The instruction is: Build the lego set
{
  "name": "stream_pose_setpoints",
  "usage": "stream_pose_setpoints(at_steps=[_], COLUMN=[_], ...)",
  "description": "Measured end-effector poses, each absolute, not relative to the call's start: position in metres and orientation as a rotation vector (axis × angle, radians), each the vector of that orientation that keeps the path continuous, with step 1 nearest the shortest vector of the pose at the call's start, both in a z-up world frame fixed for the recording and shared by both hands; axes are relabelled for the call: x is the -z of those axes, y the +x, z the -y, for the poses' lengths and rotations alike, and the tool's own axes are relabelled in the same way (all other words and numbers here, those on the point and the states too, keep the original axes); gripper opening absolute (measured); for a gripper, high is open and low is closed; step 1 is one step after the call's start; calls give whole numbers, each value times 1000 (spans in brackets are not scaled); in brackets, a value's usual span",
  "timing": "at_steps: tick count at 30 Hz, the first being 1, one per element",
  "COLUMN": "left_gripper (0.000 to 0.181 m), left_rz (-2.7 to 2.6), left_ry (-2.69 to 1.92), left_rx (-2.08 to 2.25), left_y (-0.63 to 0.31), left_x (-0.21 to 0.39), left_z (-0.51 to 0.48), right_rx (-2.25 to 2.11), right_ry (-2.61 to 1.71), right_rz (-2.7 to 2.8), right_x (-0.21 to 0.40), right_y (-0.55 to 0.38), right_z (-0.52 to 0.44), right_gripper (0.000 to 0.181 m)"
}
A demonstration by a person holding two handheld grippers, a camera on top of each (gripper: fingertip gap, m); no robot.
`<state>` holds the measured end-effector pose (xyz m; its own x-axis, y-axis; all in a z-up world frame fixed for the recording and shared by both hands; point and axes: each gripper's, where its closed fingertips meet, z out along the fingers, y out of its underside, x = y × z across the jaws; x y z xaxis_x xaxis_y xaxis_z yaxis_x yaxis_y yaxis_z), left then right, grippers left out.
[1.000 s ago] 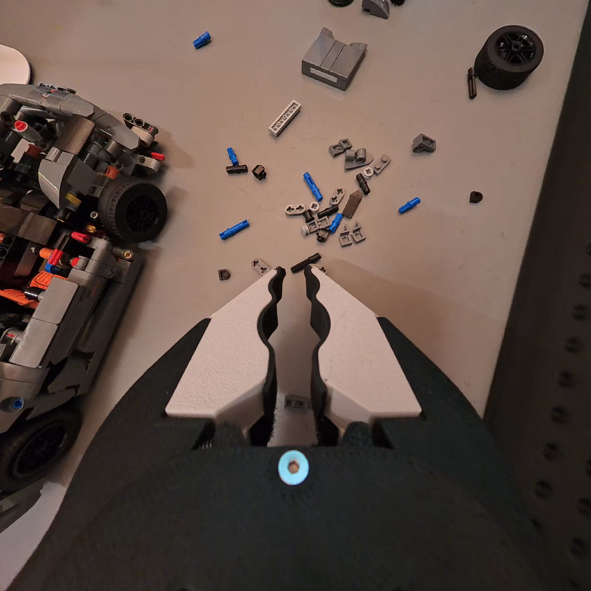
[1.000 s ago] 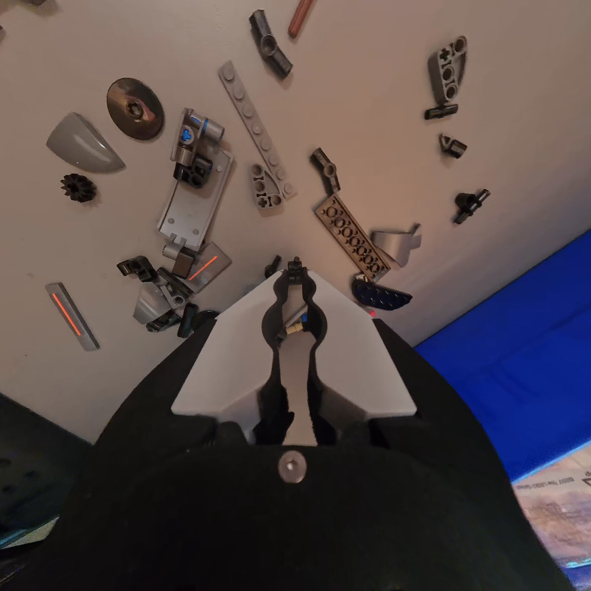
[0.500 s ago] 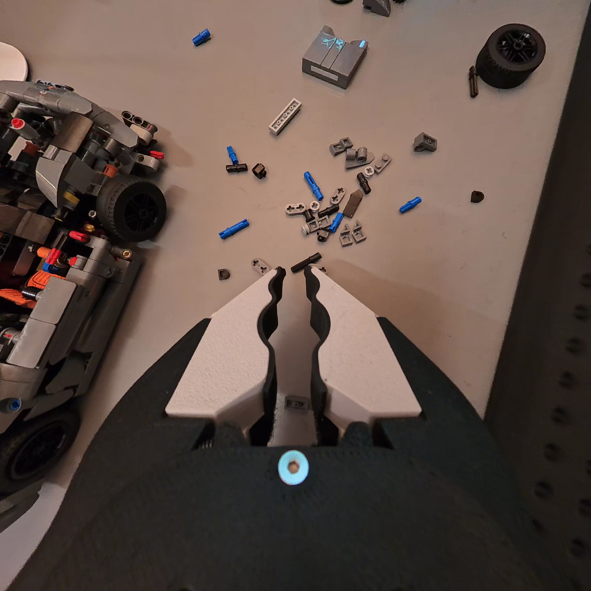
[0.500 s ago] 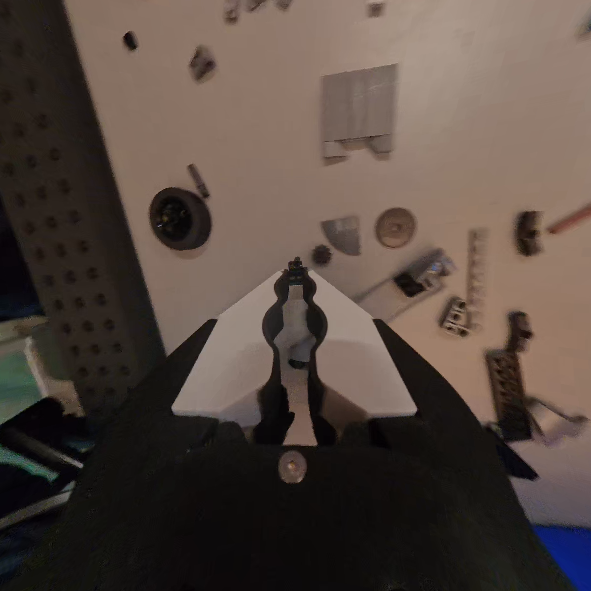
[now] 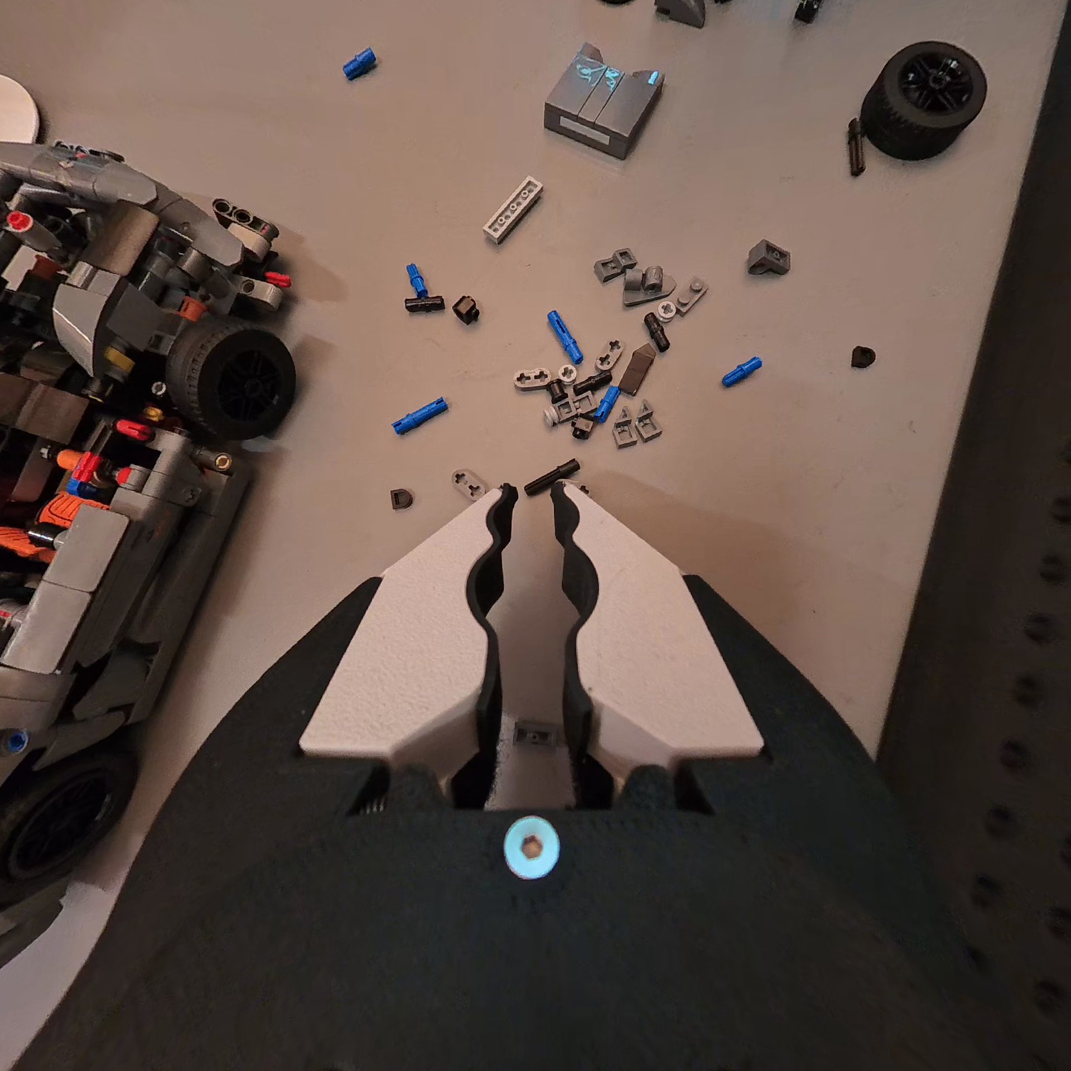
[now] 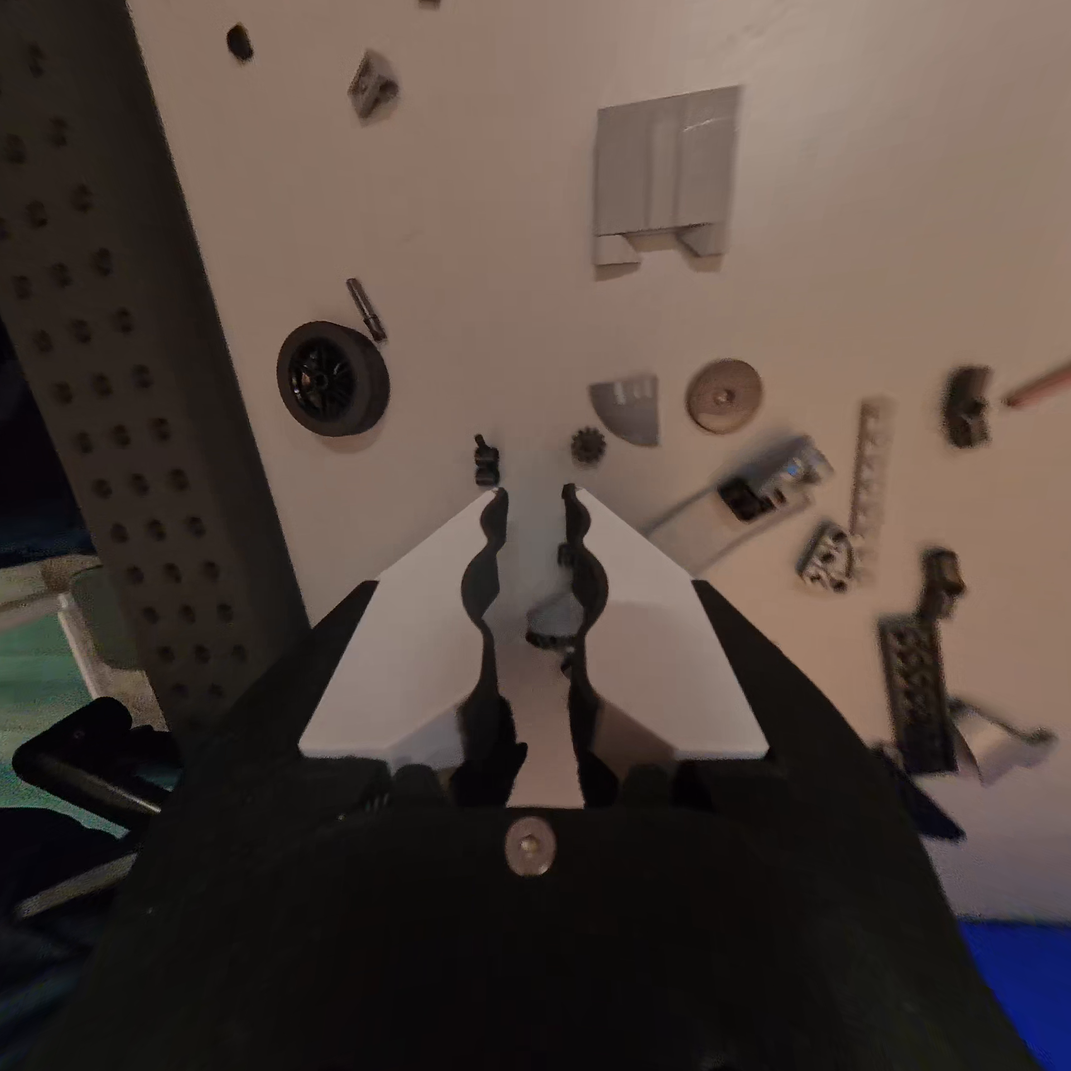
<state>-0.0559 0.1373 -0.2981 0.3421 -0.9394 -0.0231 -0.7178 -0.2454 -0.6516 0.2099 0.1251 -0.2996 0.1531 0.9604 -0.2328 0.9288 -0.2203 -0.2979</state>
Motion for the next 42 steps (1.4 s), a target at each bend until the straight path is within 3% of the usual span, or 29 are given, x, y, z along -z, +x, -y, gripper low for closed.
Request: stream_pose_setpoints(at_steps=[5, 14, 42], left_gripper=[11, 12, 13], left_rz=[-1446, -1461, -1422], left_ry=[-2037, -2023, -2063], left_rx=[510, 507, 453], left_y=[-53, -46, -63], left_x=[297, 296, 300], left_z=[-137, -137, -148], right_rx=[-413, -343, -40], right_ry=[-2389, -2442, -2297], right_rz=[1799, 1814, 1557], right_x=[297, 305, 301], right_y=[243, 255, 255], right_z=[-146, -148, -217], right_gripper=[5, 0, 0])
